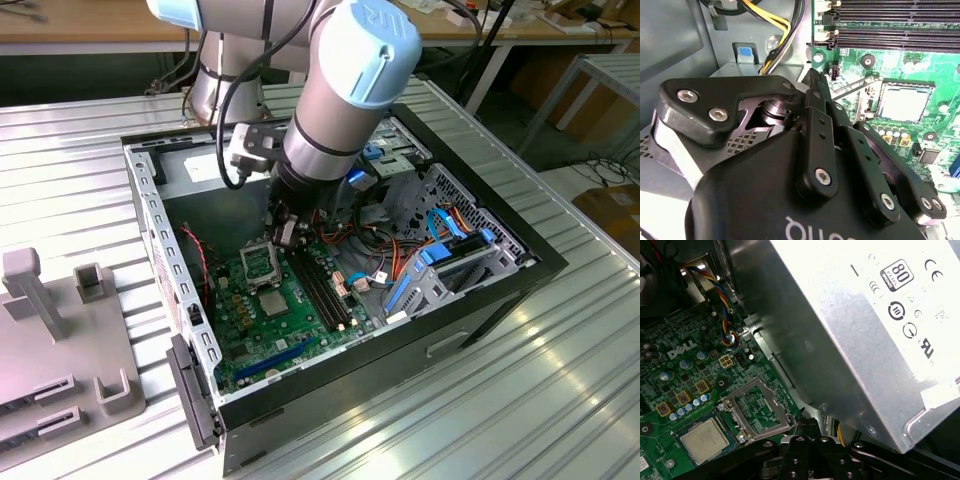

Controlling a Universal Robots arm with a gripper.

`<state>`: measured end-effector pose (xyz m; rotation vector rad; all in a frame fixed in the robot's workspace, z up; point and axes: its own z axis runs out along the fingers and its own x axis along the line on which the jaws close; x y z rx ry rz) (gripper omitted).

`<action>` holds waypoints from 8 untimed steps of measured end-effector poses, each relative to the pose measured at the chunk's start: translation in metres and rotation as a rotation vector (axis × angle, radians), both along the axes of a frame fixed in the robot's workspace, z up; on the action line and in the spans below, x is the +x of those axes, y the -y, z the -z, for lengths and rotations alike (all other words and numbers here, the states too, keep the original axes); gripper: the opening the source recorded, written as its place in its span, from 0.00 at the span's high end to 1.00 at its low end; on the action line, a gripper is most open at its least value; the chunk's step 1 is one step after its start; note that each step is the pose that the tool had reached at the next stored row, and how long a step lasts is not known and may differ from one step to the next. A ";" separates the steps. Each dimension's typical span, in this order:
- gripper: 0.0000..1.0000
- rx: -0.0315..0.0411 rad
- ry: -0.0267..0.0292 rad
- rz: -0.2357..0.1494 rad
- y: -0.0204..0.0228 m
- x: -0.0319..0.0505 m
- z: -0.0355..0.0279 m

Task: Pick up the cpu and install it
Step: 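Close the cpu cover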

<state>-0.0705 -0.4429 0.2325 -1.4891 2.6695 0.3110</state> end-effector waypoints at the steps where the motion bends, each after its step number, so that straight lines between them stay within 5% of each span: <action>1: 0.89 -0.0009 0.0000 0.000 0.0000 -0.0001 -0.0007; 8: 0.89 -0.0027 -0.0001 -0.003 0.0009 -0.0017 -0.0049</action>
